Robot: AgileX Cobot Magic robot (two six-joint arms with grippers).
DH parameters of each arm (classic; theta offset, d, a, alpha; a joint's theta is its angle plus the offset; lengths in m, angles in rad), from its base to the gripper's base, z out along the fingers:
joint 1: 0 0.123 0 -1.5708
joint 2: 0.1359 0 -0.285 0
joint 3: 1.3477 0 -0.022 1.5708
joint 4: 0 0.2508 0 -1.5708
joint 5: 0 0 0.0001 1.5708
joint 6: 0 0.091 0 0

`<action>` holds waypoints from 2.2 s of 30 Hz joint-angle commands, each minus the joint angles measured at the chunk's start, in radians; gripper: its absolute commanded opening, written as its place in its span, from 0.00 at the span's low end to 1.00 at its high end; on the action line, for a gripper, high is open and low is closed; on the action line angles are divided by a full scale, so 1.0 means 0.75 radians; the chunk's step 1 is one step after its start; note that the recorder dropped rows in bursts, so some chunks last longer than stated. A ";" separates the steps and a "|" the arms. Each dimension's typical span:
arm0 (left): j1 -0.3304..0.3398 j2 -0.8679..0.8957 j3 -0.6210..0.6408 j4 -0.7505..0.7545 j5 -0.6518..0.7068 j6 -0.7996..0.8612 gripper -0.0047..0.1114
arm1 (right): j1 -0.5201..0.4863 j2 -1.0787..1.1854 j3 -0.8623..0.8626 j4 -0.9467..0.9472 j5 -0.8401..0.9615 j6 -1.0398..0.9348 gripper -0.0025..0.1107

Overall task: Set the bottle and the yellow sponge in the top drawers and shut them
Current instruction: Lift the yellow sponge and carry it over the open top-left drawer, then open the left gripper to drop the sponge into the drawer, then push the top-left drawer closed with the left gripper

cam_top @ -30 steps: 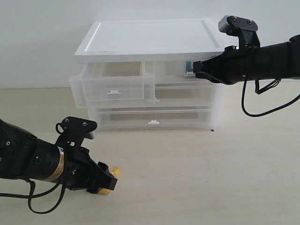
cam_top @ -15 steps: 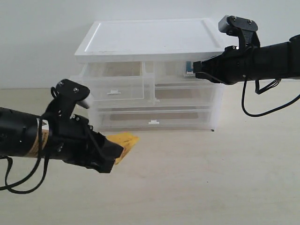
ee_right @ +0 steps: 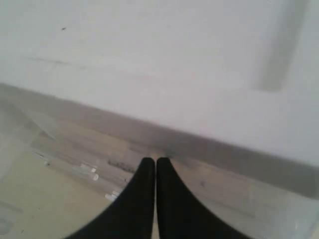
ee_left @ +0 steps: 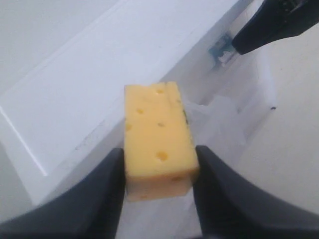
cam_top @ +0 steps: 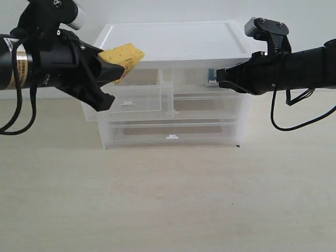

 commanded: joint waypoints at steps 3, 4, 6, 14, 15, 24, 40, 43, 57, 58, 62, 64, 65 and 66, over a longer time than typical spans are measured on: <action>0.097 0.153 -0.134 -0.002 -0.028 0.653 0.07 | -0.001 -0.006 -0.007 0.008 -0.041 -0.012 0.02; 0.097 0.170 -0.149 -0.002 -0.028 0.657 0.07 | -0.001 -0.006 -0.007 0.008 -0.041 -0.012 0.02; 0.097 0.204 -0.169 -0.002 -0.034 0.654 0.07 | -0.001 -0.006 -0.007 0.008 -0.052 -0.012 0.02; 0.097 0.257 -0.174 -0.002 -0.026 0.703 0.07 | -0.001 -0.006 -0.007 0.008 -0.064 -0.018 0.02; 0.097 0.257 -0.174 -0.002 -0.023 0.710 0.07 | -0.001 -0.006 -0.007 0.008 -0.064 -0.018 0.02; 0.097 0.257 -0.174 -0.002 0.058 0.704 0.47 | -0.001 -0.006 -0.007 0.008 -0.064 -0.018 0.02; 0.097 -0.004 -0.133 -0.644 0.206 0.475 0.10 | -0.001 -0.006 -0.007 0.008 -0.067 -0.018 0.02; 0.097 -0.088 0.021 -0.755 0.063 0.341 0.07 | -0.001 -0.006 -0.007 0.008 -0.067 -0.018 0.02; 0.118 0.209 0.232 -0.812 -0.199 0.203 0.07 | -0.001 -0.006 -0.007 0.008 -0.061 -0.018 0.02; 0.118 0.244 0.207 -0.843 -0.201 0.252 0.07 | -0.001 -0.006 -0.007 0.008 -0.061 -0.018 0.02; 0.118 0.346 0.089 -1.056 -0.183 0.551 0.07 | -0.001 -0.006 -0.007 0.005 -0.052 -0.015 0.02; 0.118 0.377 0.018 -1.186 -0.154 0.692 0.07 | -0.001 -0.006 -0.007 0.005 -0.052 -0.015 0.02; 0.118 0.391 -0.018 -1.249 -0.134 0.772 0.07 | -0.001 -0.006 -0.007 0.005 -0.052 -0.015 0.02; 0.118 0.404 -0.052 -1.311 -0.120 0.856 0.07 | -0.001 -0.006 -0.007 0.005 -0.052 -0.015 0.02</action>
